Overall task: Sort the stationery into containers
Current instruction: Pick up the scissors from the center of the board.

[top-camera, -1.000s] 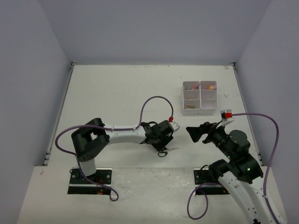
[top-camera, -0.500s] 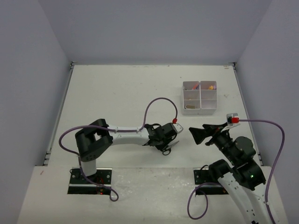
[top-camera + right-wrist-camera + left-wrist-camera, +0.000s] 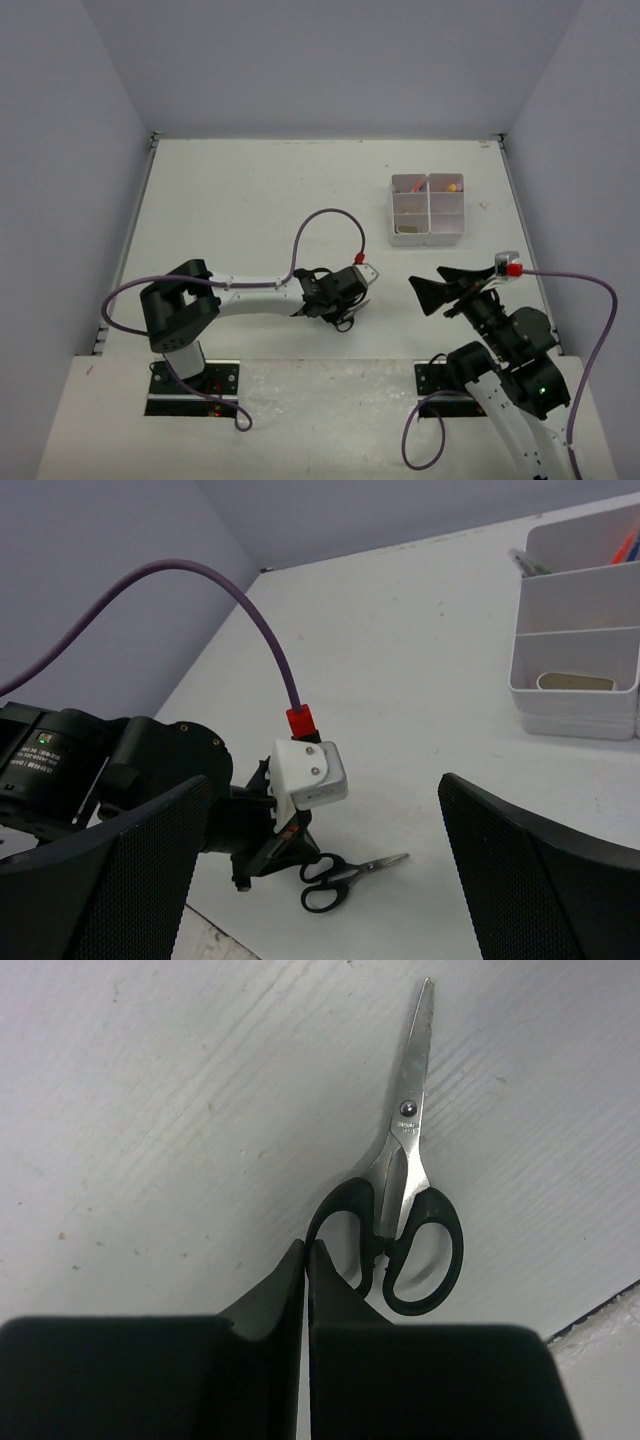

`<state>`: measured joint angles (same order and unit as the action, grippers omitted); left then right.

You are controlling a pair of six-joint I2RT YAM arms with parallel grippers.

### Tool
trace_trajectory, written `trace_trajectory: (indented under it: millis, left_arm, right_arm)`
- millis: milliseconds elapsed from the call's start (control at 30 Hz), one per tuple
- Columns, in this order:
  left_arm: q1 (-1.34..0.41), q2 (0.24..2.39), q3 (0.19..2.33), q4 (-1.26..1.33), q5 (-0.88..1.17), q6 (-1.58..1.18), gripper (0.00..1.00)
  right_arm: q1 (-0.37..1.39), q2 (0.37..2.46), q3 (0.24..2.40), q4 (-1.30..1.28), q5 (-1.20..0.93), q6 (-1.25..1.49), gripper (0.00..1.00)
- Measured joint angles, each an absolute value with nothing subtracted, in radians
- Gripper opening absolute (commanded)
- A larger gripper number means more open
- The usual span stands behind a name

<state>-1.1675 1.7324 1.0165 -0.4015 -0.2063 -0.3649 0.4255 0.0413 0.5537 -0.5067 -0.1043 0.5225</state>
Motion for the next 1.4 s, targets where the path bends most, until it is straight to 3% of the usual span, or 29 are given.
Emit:
trace_trajectory:
  millis: [233, 667, 867, 1167, 1400]
  left_arm:
    - [-1.167, 1.602, 0.989, -0.405, -0.243, -0.397, 0.00]
    - [-1.167, 1.314, 0.952, -0.483, -0.304, -0.454, 0.00]
    - [-1.166, 1.286, 0.998, -0.569, -0.357, -0.457, 0.00]
    - [-1.097, 1.259, 1.157, -0.727, -0.461, -0.388, 0.00]
    - [-0.957, 1.171, 1.158, -0.770, -0.439, -0.308, 0.00]
  right_arm:
    - [0.426, 0.053, 0.542, -0.455, -0.228, 0.499, 0.96]
    - [0.426, 0.283, 0.510, -0.353, -0.554, 0.481, 0.95]
    - [0.469, 0.339, 0.520, -0.316, -0.660, 0.466, 0.96]
    - [0.817, 0.616, 0.782, -0.336, -0.403, 0.255, 0.99]
    - [0.930, 0.629, 0.641, -0.178, -0.272, -0.080, 0.99]
